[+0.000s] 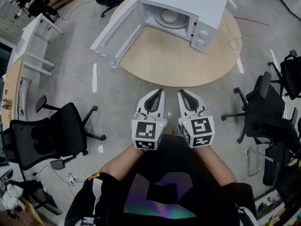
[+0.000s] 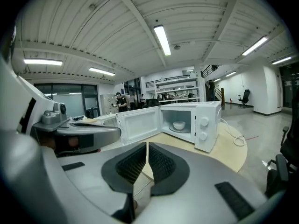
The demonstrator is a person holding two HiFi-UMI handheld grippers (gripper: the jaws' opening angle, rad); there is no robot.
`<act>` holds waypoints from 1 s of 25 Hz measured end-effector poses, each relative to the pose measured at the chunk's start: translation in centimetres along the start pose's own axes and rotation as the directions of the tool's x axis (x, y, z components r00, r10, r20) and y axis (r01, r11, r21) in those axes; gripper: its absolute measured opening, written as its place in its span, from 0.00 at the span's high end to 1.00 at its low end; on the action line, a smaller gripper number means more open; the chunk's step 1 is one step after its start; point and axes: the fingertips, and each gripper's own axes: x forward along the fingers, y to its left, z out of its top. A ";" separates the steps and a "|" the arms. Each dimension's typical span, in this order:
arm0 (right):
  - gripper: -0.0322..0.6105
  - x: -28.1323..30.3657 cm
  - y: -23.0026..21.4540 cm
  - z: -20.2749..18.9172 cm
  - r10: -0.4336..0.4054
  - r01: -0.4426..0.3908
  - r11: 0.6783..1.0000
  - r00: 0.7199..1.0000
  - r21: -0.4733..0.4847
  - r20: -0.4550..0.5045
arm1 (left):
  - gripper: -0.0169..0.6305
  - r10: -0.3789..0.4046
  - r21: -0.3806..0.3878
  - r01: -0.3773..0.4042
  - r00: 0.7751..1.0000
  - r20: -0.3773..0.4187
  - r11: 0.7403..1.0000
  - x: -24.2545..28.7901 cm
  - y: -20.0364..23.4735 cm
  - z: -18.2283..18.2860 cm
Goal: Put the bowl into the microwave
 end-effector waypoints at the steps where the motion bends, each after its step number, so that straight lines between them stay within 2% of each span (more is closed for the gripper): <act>1: 0.91 -0.2 0.2 0.0 0.004 -0.004 1.000 1.000 -0.003 0.002 | 0.90 0.004 0.002 -0.004 1.000 0.003 1.000 -0.2 -0.1 -0.1; 9: 0.91 -1.1 1.5 0.6 0.019 -0.019 0.999 1.000 -0.029 0.025 | 0.90 0.021 0.009 -0.021 0.999 0.026 1.000 -1.9 0.4 0.0; 17: 0.91 -1.3 1.3 0.6 -0.025 0.025 1.000 0.999 0.014 0.030 | 0.90 0.027 0.015 -0.027 0.999 0.025 1.000 -3.3 2.0 0.4; 25: 0.91 -1.9 1.5 -0.2 -0.035 0.034 0.999 0.999 0.012 0.024 | 0.90 0.033 0.009 -0.033 0.999 0.025 0.999 -3.6 2.4 -0.4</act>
